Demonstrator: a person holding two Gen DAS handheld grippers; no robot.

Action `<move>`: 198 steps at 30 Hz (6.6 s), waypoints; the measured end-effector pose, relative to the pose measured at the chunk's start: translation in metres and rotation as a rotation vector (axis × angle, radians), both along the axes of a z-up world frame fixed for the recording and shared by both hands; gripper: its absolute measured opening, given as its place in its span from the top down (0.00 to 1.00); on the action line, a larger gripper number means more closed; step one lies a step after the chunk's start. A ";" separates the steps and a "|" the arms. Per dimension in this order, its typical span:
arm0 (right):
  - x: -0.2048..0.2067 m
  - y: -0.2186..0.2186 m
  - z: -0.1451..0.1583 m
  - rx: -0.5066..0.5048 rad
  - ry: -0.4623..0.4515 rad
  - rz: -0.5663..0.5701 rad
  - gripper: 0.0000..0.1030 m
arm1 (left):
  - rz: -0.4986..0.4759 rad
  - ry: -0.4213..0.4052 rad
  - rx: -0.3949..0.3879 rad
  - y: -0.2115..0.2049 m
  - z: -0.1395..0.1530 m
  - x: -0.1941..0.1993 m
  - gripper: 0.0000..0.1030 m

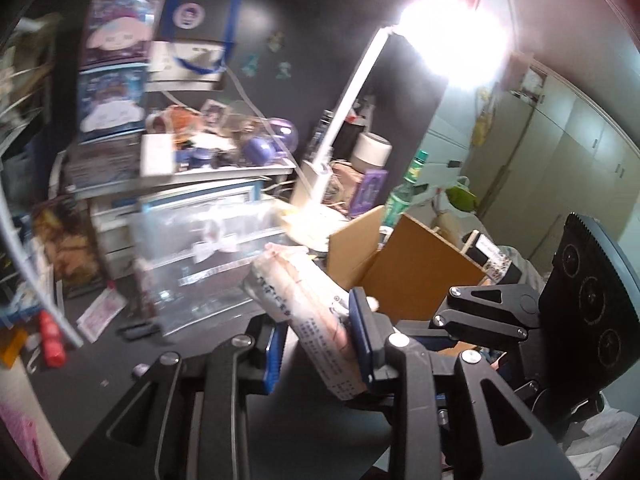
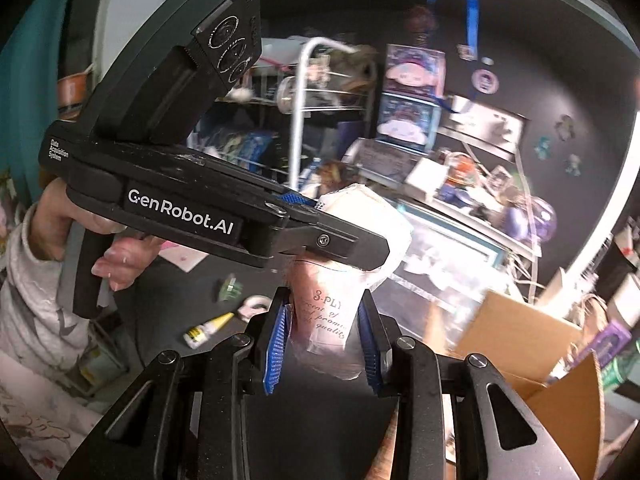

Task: Organize objects
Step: 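Carry the bag into the cardboard box and open the right gripper, then move the right gripper back to the yellow-capped glue bottle, then close the right gripper on the glue bottle and lift it, then carry the glue bottle into the cardboard box and release it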

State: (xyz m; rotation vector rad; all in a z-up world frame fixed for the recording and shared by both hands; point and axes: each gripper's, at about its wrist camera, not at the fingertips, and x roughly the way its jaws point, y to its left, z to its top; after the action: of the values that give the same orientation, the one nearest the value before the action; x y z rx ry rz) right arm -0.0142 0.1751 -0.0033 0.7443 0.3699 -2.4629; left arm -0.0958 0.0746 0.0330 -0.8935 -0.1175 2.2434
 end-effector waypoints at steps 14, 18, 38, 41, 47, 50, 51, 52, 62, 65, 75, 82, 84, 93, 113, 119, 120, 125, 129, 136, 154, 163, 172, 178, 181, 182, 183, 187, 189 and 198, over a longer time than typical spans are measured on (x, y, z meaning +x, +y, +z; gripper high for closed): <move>0.005 0.087 0.000 0.000 -0.075 -0.204 0.73 | -0.199 -0.085 -0.042 0.106 -0.002 -0.032 0.75; 0.005 0.103 -0.004 0.005 -0.109 -0.238 0.73 | -0.234 -0.113 -0.072 0.126 -0.006 -0.039 0.75; 0.004 0.128 -0.012 0.086 -0.145 -0.349 0.45 | -0.252 -0.067 -0.210 0.159 -0.008 -0.036 0.27; 0.005 0.128 -0.011 0.093 -0.141 -0.353 0.45 | -0.253 -0.060 -0.214 0.159 -0.007 -0.035 0.26; 0.008 0.125 -0.008 0.089 -0.131 -0.356 0.45 | -0.256 -0.048 -0.217 0.156 -0.005 -0.031 0.25; 0.009 0.120 -0.003 0.069 -0.118 -0.347 0.45 | -0.252 -0.039 -0.210 0.150 -0.002 -0.028 0.25; 0.010 0.118 -0.002 0.065 -0.114 -0.342 0.45 | -0.250 -0.036 -0.205 0.146 -0.001 -0.027 0.25; 0.011 0.113 0.000 0.060 -0.107 -0.329 0.45 | -0.246 -0.032 -0.200 0.140 0.001 -0.026 0.25; 0.009 0.047 0.005 -0.005 -0.082 -0.132 0.45 | -0.087 0.040 -0.175 0.044 0.018 -0.006 0.16; 0.006 0.020 -0.001 -0.023 -0.093 -0.056 0.45 | -0.007 0.058 -0.166 0.007 0.014 0.004 0.15; -0.006 -0.070 -0.071 -0.091 -0.240 0.145 0.44 | 0.230 -0.008 -0.142 -0.099 -0.051 0.039 0.14; -0.008 -0.123 -0.140 -0.106 -0.328 0.154 0.46 | 0.296 -0.097 -0.065 -0.144 -0.107 0.062 0.14; -0.010 -0.134 -0.151 -0.114 -0.342 0.149 0.50 | 0.310 -0.108 -0.062 -0.150 -0.113 0.066 0.14; -0.019 -0.142 -0.163 -0.010 -0.290 0.081 0.76 | 0.342 -0.147 -0.067 -0.166 -0.129 0.069 0.14; -0.007 -0.120 -0.155 0.044 -0.219 0.089 0.84 | 0.290 -0.242 -0.074 -0.142 -0.161 0.058 0.14; 0.000 -0.109 -0.138 -0.026 -0.211 0.106 0.84 | 0.266 -0.244 -0.038 -0.133 -0.156 0.054 0.17; 0.002 -0.108 -0.133 -0.036 -0.204 0.114 0.84 | 0.267 -0.243 -0.033 -0.133 -0.155 0.054 0.20; 0.007 -0.103 -0.108 -0.051 -0.163 0.140 0.84 | 0.237 -0.214 0.058 -0.128 -0.133 0.051 0.41; 0.008 -0.098 -0.091 -0.049 -0.124 0.145 0.84 | 0.218 -0.192 0.090 -0.122 -0.116 0.050 0.49; 0.010 -0.078 -0.063 -0.048 -0.053 0.117 0.84 | 0.184 -0.118 0.074 -0.103 -0.079 0.042 0.52; 0.012 0.032 0.001 -0.076 0.046 -0.113 0.84 | -0.055 -0.015 0.034 0.023 -0.003 -0.003 0.51; 0.012 0.095 0.010 -0.097 0.006 -0.232 0.84 | -0.173 -0.041 -0.021 0.094 0.007 -0.027 0.51; 0.006 0.131 -0.002 -0.092 -0.100 -0.318 0.84 | -0.257 -0.095 -0.109 0.146 -0.008 -0.040 0.51; 0.007 0.138 -0.008 -0.040 -0.135 -0.359 0.77 | -0.274 -0.109 -0.138 0.160 -0.013 -0.043 0.37; 0.010 0.140 -0.008 -0.031 -0.128 -0.375 0.66 | -0.276 -0.097 -0.139 0.161 -0.011 -0.041 0.28; 0.011 0.141 -0.008 -0.030 -0.125 -0.377 0.66 | -0.275 -0.091 -0.143 0.160 -0.011 -0.040 0.27; 0.012 0.142 -0.007 -0.028 -0.124 -0.378 0.66 | -0.274 -0.087 -0.146 0.158 -0.010 -0.039 0.27; 0.013 0.142 -0.005 -0.023 -0.119 -0.377 0.66 | -0.269 -0.076 -0.158 0.155 -0.007 -0.038 0.25; 0.012 0.141 -0.004 -0.021 -0.116 -0.374 0.66 | -0.269 -0.069 -0.167 0.153 -0.006 -0.037 0.24; 0.011 0.131 -0.001 -0.017 -0.118 -0.365 0.66 | -0.249 -0.047 -0.176 0.130 0.001 -0.028 0.23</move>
State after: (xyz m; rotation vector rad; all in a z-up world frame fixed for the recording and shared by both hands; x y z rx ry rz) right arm -0.0032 0.3060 -0.0047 1.0205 0.1797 -2.7359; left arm -0.1239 0.2048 0.0337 -0.9958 0.1645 2.0236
